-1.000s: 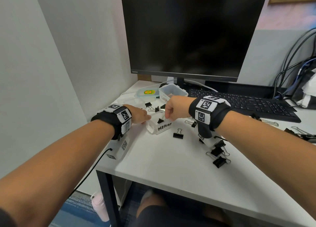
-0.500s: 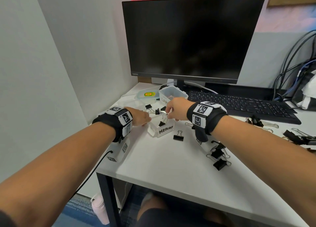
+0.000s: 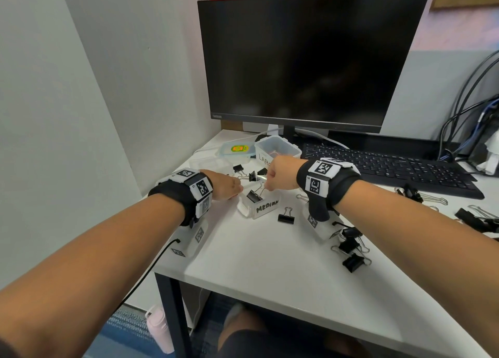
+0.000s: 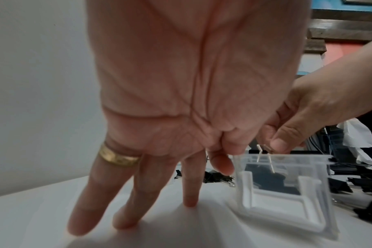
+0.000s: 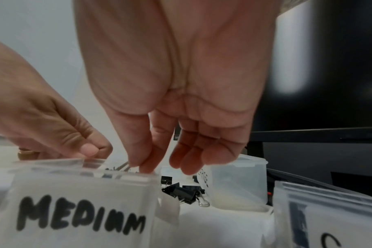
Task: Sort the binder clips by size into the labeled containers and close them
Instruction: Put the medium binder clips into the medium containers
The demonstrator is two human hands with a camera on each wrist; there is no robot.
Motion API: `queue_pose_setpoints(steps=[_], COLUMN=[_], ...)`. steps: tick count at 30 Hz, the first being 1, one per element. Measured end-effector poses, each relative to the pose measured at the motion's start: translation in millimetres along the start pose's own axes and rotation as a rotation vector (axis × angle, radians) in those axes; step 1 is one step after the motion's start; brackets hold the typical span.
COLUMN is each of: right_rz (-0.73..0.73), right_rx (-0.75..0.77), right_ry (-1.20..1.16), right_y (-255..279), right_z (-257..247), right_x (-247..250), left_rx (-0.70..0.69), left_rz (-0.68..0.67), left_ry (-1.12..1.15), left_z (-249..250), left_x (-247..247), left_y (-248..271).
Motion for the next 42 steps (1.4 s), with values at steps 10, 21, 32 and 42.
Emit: queue_pose_setpoints(steps=[10, 21, 32, 42], right_rz=[-0.027, -0.042, -0.127, -0.023], right_rx=[0.13, 0.179, 0.175, 0.154], right_ry=[0.042, 0.191, 0.269, 0.09], right_y=[2.9, -2.7, -13.8, -11.2], right_z=[-6.4, -9.0, -13.5, 0.0], right_x=[-3.3, -3.8, -9.7, 2.2], left_rx=[0.001, 0.032, -0.03, -0.028], left_rz=[-0.033, -0.023, -0.001, -0.018], left_ry=[-0.184, -0.131, -0.068, -0.106], left_z=[12.3, 10.2, 4.8, 4.4], left_x=[6.5, 5.4, 3.4, 5.4], left_y=[16.5, 17.0, 8.0, -0.6])
Point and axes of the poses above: each hand's wrist, its own y-axis away from the middle knuckle, its own x-axis out of the back of the hand, z = x × y, the point moved 4 cm from there along -y, towards the middle knuckle, and after that the axes turned 1 degree about z, right-handed, at the moved point
